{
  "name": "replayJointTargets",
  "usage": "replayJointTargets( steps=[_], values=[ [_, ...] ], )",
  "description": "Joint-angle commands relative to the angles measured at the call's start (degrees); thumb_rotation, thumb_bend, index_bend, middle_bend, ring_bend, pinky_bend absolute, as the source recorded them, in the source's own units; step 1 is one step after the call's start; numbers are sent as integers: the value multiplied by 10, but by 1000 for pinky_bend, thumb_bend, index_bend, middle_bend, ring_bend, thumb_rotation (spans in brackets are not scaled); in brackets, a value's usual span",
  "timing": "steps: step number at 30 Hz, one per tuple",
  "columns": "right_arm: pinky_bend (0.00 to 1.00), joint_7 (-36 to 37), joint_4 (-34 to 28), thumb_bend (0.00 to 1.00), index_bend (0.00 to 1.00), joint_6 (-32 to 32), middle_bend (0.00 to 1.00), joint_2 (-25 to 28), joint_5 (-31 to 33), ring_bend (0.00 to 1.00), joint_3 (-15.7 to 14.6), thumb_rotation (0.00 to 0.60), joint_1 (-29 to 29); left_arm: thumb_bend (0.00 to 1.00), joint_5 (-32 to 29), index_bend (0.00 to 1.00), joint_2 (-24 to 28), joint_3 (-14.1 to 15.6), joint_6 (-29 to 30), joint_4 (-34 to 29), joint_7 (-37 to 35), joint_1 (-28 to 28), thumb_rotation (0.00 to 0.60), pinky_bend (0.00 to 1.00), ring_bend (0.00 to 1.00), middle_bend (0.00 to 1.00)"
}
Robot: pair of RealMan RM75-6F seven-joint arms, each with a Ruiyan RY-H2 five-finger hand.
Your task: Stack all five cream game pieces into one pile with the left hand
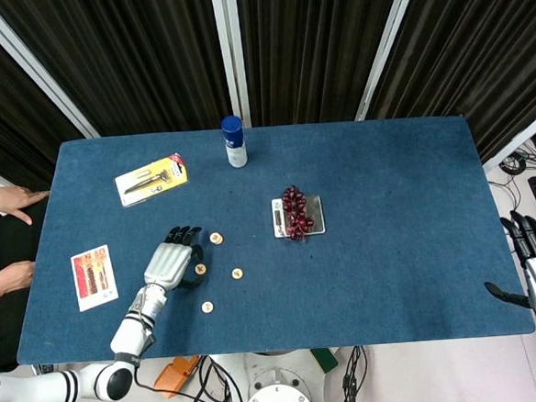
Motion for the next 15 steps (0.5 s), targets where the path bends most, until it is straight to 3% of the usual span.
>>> replayJointTargets(
  steps=[1,12,15],
  values=[
    [28,0,0,175,0,0,54,0,0,0,0,600,0,281,0,471,-4,0,-4,6,-2,2,549,0,0,46],
    [28,-2,-1,175,0,2,54,0,1,0,0,600,-2,317,4,490,-13,-5,-15,31,-11,6,550,0,0,46],
    [29,-4,-2,175,0,3,54,0,0,0,0,600,-2,343,7,511,-14,-6,-15,36,-9,6,573,0,0,46]
  ],
)
